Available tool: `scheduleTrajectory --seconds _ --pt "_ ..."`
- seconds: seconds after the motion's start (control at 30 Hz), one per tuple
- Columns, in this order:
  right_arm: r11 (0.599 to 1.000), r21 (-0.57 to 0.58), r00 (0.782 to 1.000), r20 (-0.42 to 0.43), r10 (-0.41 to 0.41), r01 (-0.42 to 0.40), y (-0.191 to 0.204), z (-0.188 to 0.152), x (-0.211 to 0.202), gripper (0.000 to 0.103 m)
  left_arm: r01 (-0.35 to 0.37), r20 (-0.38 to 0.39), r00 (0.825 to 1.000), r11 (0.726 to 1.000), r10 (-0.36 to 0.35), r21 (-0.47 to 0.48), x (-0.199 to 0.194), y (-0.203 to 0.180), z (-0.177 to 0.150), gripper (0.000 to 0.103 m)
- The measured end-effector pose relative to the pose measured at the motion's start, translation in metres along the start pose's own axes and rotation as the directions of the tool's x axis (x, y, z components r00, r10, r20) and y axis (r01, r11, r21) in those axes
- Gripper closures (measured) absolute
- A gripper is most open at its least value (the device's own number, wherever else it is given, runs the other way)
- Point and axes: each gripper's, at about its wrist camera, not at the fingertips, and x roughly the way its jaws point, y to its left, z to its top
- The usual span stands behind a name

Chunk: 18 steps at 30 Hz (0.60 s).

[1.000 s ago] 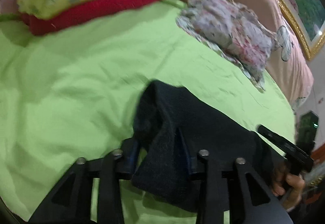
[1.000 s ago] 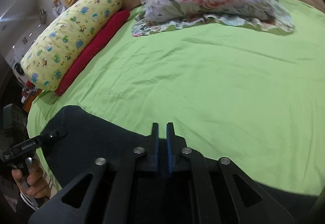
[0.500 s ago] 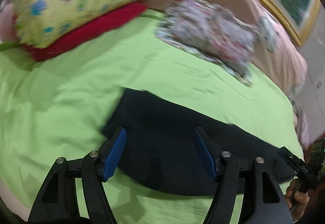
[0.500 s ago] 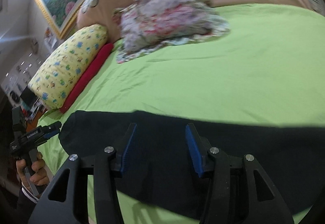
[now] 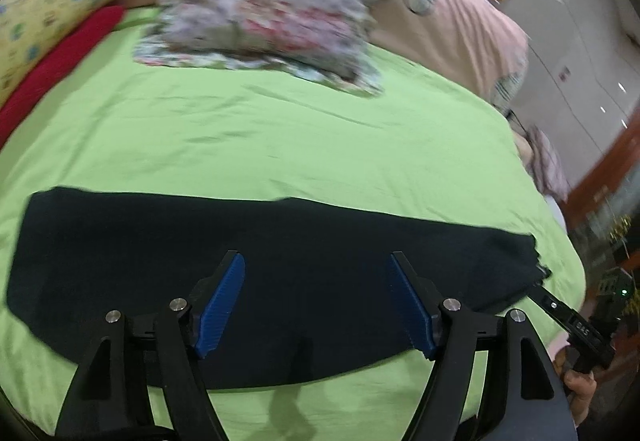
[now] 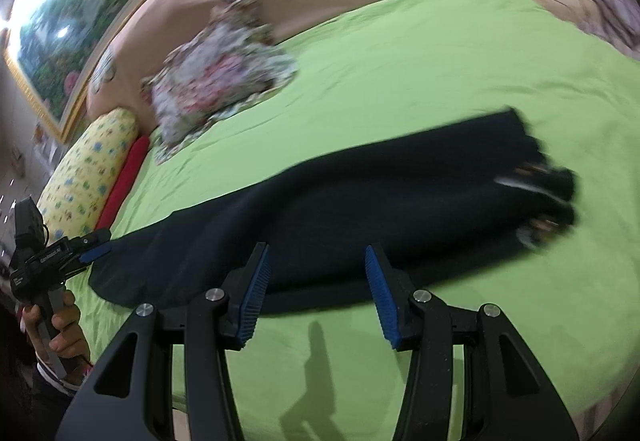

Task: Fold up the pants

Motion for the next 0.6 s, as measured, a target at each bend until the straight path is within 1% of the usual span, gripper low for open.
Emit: scheduleTrajectory --seconds 0.07,0.2,0.27,0.33,0.37,0.47,0.53,0.6 --pt "0.999 0.043 0.999 0.024 -0.034 0.033 -0.017 -0.001 -0.009 0.053 0.033 -0.033 0.999 0.998 -0.032 0.045 0.011 -0.023 0.002 0.027" --pt "0.99 0.12 0.996 0.05 -0.076 0.069 -0.041 0.002 -0.017 0.053 0.056 -0.078 0.996 0.99 -0.046 0.133 0.031 -0.064 0.007 0.027" --pt "0.984 0.164 0.995 0.063 -0.083 0.071 -0.053 0.005 -0.019 0.053 0.075 -0.1 0.993 0.981 -0.057 0.181 0.042 -0.085 0.011 0.026" --pt "0.977 0.194 0.993 0.063 -0.099 0.085 -0.062 0.006 -0.019 0.053 0.099 -0.13 0.989 0.967 -0.069 0.235 0.053 -0.107 0.016 0.026" --pt "0.975 0.206 0.993 0.066 -0.095 0.079 -0.066 0.006 -0.018 0.053 0.109 -0.142 0.987 0.958 -0.073 0.264 0.059 -0.119 0.018 0.026" --pt "0.969 0.231 0.992 0.069 -0.103 0.084 -0.074 0.006 -0.018 0.053 0.14 -0.185 0.98 0.929 -0.08 0.343 0.081 -0.153 0.028 0.026" --pt "0.966 0.248 0.993 0.074 -0.095 0.074 -0.08 0.007 -0.018 0.053 0.165 -0.209 0.974 0.913 -0.09 0.374 0.092 -0.167 0.034 0.026" --pt "0.963 0.262 0.993 0.074 -0.091 0.069 -0.083 0.009 -0.015 0.053 0.2 -0.247 0.963 0.896 -0.105 0.397 0.106 -0.183 0.038 0.026"
